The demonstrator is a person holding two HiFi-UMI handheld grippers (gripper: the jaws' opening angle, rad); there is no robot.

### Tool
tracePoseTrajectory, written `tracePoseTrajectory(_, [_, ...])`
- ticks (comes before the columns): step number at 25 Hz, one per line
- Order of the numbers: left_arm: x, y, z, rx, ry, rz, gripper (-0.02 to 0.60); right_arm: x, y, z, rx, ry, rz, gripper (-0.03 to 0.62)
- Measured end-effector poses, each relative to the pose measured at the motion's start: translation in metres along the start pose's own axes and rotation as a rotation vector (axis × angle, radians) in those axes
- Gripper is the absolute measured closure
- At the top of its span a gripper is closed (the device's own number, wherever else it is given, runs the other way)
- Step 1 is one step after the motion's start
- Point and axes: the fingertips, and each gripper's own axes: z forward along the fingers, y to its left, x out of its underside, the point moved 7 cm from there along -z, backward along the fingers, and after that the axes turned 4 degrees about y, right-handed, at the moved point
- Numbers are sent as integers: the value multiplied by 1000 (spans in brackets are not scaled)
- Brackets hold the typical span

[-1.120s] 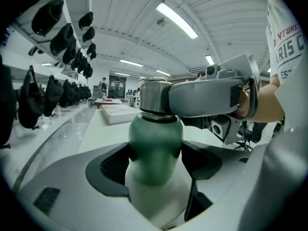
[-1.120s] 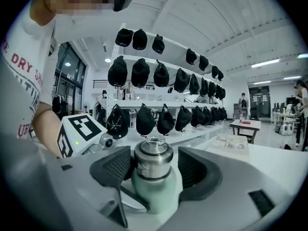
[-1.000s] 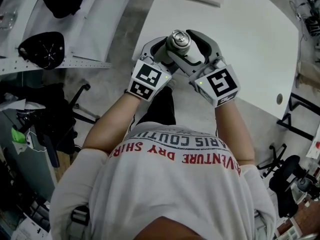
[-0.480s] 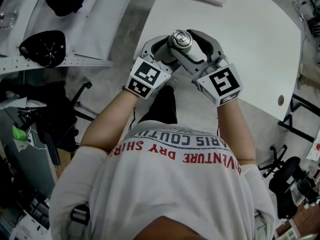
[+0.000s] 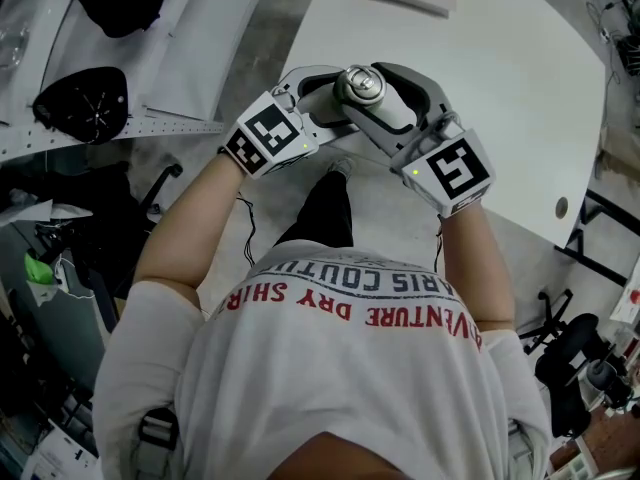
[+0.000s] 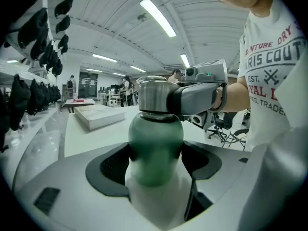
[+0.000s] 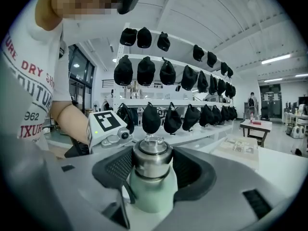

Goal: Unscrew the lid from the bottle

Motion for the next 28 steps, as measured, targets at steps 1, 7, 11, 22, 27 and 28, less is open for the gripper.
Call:
tracePoseTrajectory(1, [0, 2, 0, 26, 7, 17, 225, -1, 0, 1, -15, 1, -9, 338])
tracePoseTrajectory(7, [-2, 12, 0, 171, 38, 105, 225, -6, -2, 4, -113, 10, -52, 338])
tracePoseTrajectory(11, [-3, 16, 0, 227, 48, 134, 225, -6, -4, 4, -164, 30, -71, 338])
tracePoseTrajectory(22, [-4, 15, 2, 238, 38, 122, 225, -8, -10, 1, -203, 11, -48, 338])
tracePoseTrajectory(27, [-2, 13, 3, 191, 41, 113, 225, -14, -12, -4, -199, -33, -2, 338])
tracePoseTrajectory(28, [-2, 12, 2, 182, 36, 109, 225, -16, -13, -6, -195, -45, 11, 338])
